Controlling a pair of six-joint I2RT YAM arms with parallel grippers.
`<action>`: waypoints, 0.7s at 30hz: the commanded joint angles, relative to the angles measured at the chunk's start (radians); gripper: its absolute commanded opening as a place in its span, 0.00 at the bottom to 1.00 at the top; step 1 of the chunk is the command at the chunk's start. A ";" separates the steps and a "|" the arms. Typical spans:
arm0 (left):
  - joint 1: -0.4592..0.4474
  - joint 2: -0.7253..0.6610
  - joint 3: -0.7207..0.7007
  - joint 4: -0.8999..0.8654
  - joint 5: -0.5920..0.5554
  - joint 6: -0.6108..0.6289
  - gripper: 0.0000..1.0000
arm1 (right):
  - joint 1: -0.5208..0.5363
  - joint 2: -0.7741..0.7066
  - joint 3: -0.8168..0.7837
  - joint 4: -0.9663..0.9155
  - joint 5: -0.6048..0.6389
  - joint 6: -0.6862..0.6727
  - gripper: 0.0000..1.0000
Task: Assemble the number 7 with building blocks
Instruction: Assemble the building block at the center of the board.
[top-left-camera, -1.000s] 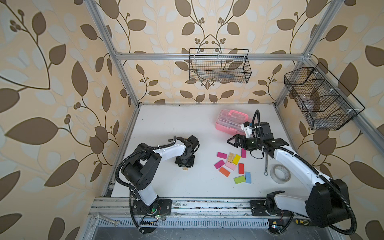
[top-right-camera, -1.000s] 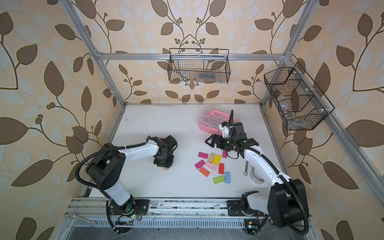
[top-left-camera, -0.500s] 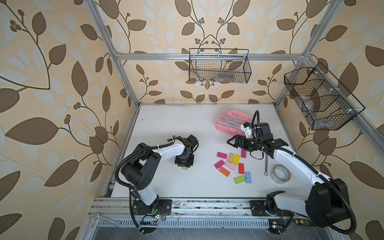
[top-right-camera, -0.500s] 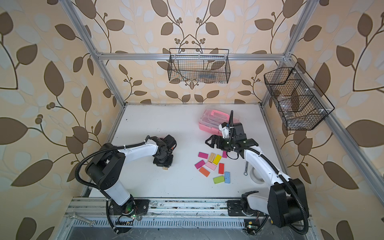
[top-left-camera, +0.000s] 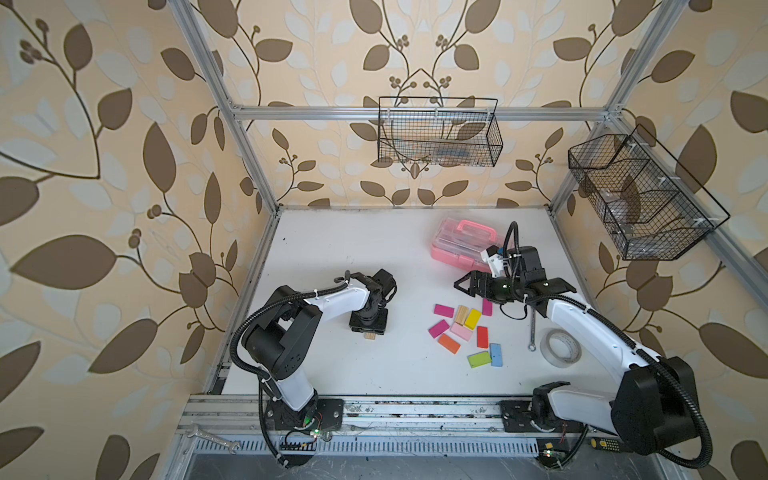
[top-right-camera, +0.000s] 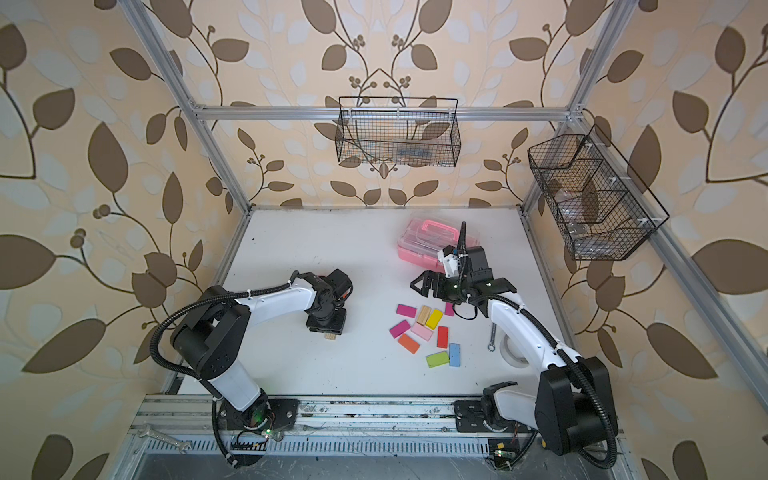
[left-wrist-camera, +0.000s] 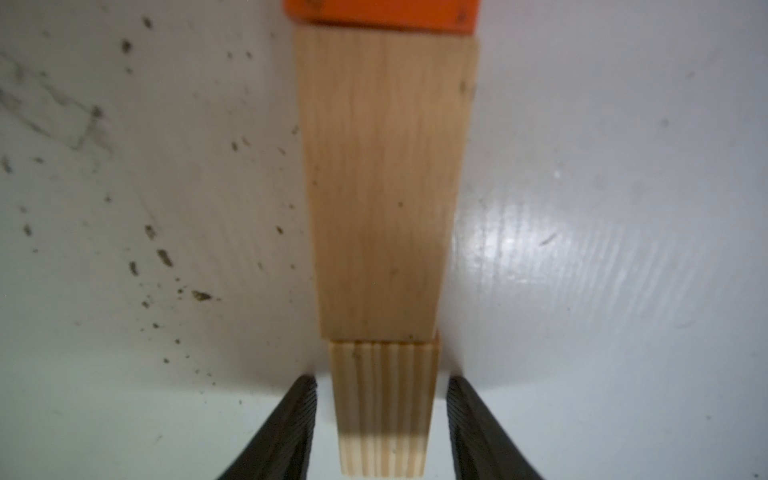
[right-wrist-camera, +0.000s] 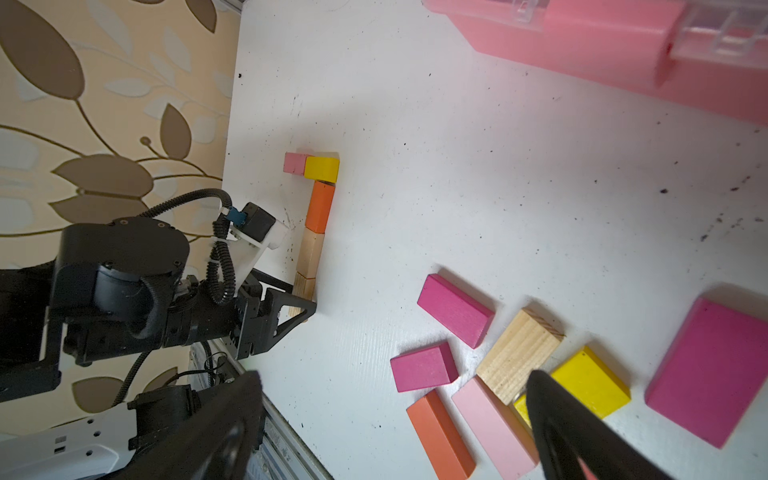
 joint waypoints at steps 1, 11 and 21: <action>0.012 0.029 -0.034 -0.008 0.000 -0.003 0.67 | -0.004 0.006 -0.019 0.010 0.012 -0.008 1.00; 0.012 -0.144 0.027 -0.056 0.070 -0.007 0.99 | -0.002 -0.008 -0.005 -0.005 0.031 -0.013 1.00; 0.100 -0.524 0.080 -0.046 0.147 -0.026 0.99 | 0.216 0.016 0.167 -0.212 0.333 -0.355 1.00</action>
